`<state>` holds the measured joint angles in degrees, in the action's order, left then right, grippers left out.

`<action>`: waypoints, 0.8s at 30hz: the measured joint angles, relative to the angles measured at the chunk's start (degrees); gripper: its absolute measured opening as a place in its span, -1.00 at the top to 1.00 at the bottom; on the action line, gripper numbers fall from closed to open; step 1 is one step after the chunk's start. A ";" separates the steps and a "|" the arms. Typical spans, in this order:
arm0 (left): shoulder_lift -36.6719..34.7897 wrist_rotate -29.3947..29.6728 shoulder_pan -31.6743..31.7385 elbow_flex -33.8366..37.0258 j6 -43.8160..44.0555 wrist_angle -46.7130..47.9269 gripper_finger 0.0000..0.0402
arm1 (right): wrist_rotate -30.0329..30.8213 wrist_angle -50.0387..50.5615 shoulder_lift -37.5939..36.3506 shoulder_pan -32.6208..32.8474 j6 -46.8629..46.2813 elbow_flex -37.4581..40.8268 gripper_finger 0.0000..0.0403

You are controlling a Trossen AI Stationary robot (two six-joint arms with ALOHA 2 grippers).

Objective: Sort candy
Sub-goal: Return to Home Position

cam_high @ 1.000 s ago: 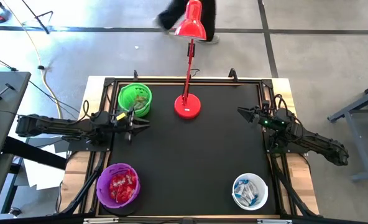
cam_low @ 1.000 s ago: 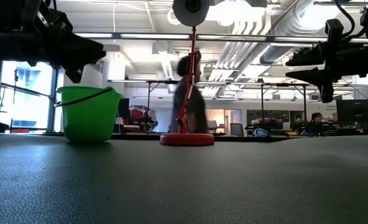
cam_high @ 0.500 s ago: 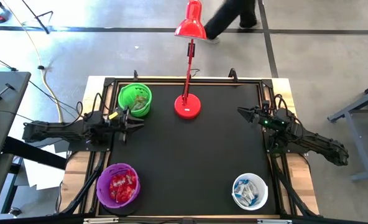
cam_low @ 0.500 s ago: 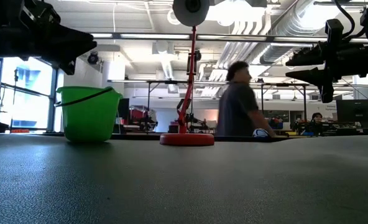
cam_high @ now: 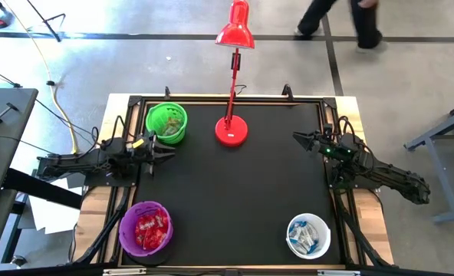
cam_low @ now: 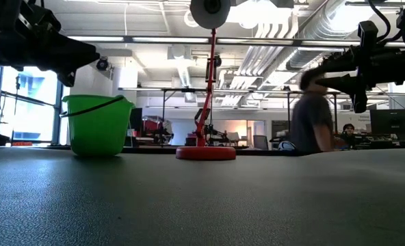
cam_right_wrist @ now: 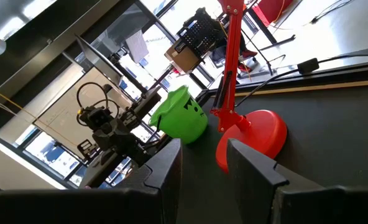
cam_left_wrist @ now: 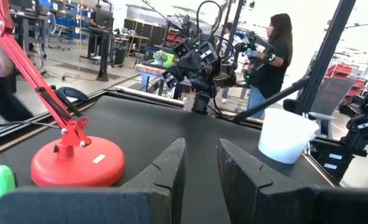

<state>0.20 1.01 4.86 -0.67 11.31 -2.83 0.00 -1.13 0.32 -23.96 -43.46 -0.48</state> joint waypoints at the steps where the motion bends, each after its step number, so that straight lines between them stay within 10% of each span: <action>1: 0.01 0.08 0.00 0.00 0.00 0.06 0.62 | 0.02 0.00 -0.01 -0.01 0.00 -0.02 0.40; 24: 0.58 0.12 0.00 0.00 0.55 2.19 0.62 | 0.02 0.00 -0.01 0.00 0.00 -0.02 0.40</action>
<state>0.78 1.13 4.86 -0.67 11.86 -0.64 0.01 -1.13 0.31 -23.95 -43.46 -0.49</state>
